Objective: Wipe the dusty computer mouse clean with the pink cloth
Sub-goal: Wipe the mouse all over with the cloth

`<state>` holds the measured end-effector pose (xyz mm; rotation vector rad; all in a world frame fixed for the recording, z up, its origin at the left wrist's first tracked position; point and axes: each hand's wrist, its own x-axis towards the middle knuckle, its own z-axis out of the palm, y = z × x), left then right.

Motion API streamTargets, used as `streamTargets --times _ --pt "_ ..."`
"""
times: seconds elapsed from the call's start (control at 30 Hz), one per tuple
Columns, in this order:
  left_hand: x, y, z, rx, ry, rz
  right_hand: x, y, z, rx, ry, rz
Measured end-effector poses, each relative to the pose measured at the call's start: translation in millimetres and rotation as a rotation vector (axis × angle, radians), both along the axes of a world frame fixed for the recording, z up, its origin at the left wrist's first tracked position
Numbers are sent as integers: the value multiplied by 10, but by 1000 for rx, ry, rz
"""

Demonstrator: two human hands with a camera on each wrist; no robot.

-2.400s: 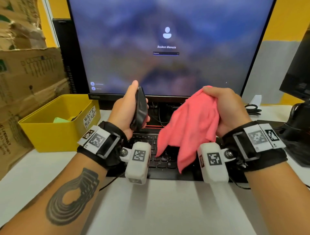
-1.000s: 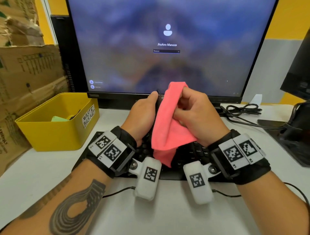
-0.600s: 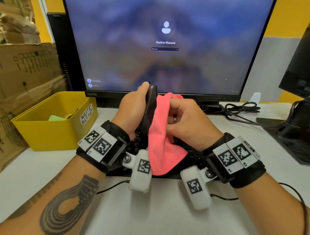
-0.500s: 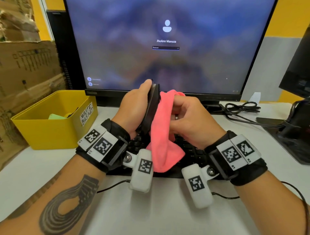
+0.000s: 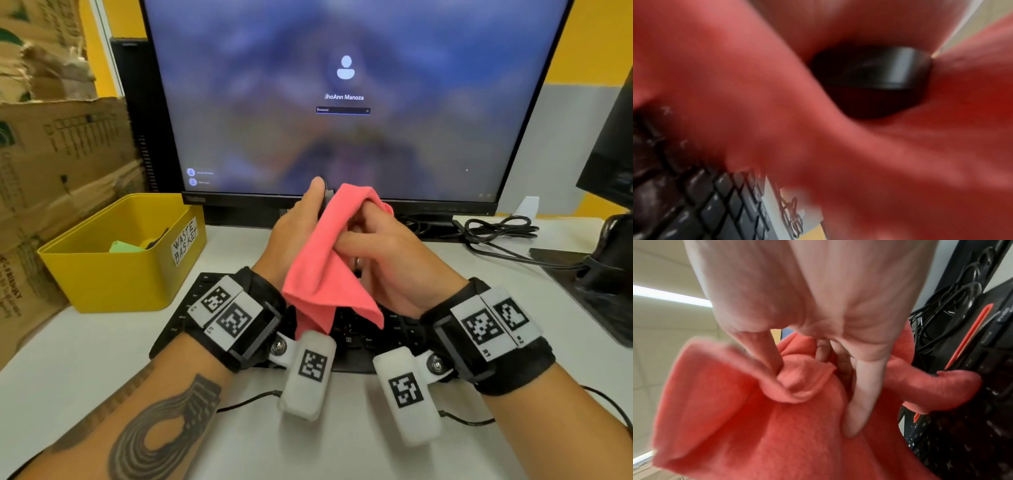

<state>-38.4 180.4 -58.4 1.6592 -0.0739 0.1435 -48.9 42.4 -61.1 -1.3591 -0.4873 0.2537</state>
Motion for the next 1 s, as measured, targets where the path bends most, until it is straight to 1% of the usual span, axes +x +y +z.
streamTargets --times 0.07,0.13,0.17,0.2,0.27,0.33,0.4,0.47,0.53,0.6,0.73,0.87,1.0 --pt "74 -5 -110 27 60 -85 2 -18 -7 11 33 39" --pt "-6 -39 -71 -22 -20 -36 16 -34 10 75 41 52" --pt "-1 -27 -87 -59 -34 -45 25 -51 24 135 48 78" --pt "-1 -34 -108 -100 -26 -82 33 -76 38 204 56 117" --pt "-16 -40 -128 -122 -33 -234 48 -133 84 318 84 155" --pt "-49 -11 -106 -125 -20 -363 90 -226 137 370 128 81" --pt "-49 63 -124 -51 -9 -467 128 -302 168 393 132 -7" --pt "-29 167 -139 76 3 -509 164 -346 182 368 93 -122" --pt "-2 293 -141 206 -22 -504 173 -358 197 306 32 -254" --pt "-2 363 -93 259 -37 -465 156 -374 208 242 -28 -349" --pt "13 380 -65 168 -93 -358 143 -322 167 128 -77 -434" --pt "10 324 -68 150 -133 -270 211 -262 104 -22 -173 -548" --pt "5 247 -47 88 -98 -155 254 -262 70 -234 -282 -708"
